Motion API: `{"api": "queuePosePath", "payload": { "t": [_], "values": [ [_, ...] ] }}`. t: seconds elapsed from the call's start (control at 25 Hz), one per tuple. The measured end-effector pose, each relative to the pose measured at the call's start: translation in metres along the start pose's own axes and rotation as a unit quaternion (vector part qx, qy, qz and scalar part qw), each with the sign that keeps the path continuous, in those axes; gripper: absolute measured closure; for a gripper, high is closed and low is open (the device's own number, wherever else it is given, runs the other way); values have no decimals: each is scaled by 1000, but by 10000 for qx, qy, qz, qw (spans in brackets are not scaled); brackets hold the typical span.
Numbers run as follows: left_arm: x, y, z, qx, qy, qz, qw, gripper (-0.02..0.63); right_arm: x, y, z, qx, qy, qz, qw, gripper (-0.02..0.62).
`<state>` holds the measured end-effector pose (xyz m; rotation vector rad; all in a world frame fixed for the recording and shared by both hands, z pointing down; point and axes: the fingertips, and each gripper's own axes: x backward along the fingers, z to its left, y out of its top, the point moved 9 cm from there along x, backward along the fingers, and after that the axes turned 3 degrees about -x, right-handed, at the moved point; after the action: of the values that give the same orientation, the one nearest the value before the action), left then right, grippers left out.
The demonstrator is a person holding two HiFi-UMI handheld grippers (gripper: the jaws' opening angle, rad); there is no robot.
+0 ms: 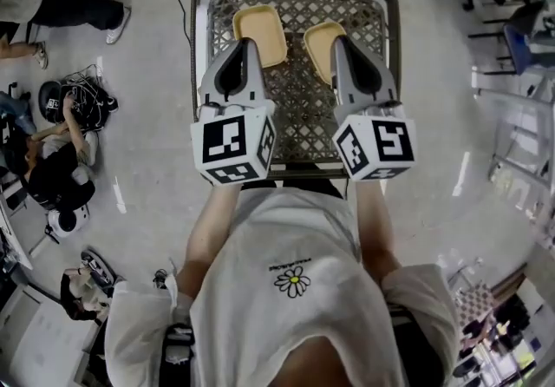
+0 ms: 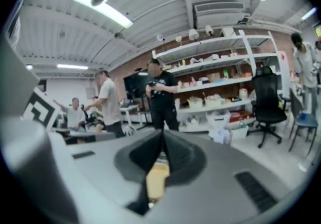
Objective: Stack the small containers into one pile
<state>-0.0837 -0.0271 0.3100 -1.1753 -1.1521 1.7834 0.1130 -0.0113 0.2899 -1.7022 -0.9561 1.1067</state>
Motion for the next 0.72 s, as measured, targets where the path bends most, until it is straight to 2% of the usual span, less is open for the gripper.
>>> {"api": "queuePosePath", "payload": {
  "t": [0.2, 0.32, 0.36, 0.4, 0.48, 0.56, 0.72],
  "values": [
    [-9, 3, -16, 36, -262, 10, 9996, 578, 18, 9, -11, 32, -194, -26, 9998, 557],
    [-25, -5, -28, 261, -525, 332, 9977, 575, 15, 13, -29, 97, -314, 275, 9991, 557],
    [-31, -11, -33, 352, -648, 491, 9961, 554, 13, 13, -36, 147, -355, 415, 9984, 554],
    [-37, -17, -39, 457, -783, 665, 9937, 507, 11, 13, -45, 216, -393, 557, 9974, 554],
    [-52, -37, -53, 703, -1021, 1041, 9868, 477, 7, 9, -65, 362, -375, 869, 9949, 538],
    [-68, -65, -66, 962, -1116, 1445, 9785, 445, -1, 0, -87, 429, -153, 1262, 9910, 439],
    [-101, -123, -83, 1329, -996, 2251, 9601, 445, -31, -31, -130, 344, 260, 2092, 9769, 431]
  ]
}}
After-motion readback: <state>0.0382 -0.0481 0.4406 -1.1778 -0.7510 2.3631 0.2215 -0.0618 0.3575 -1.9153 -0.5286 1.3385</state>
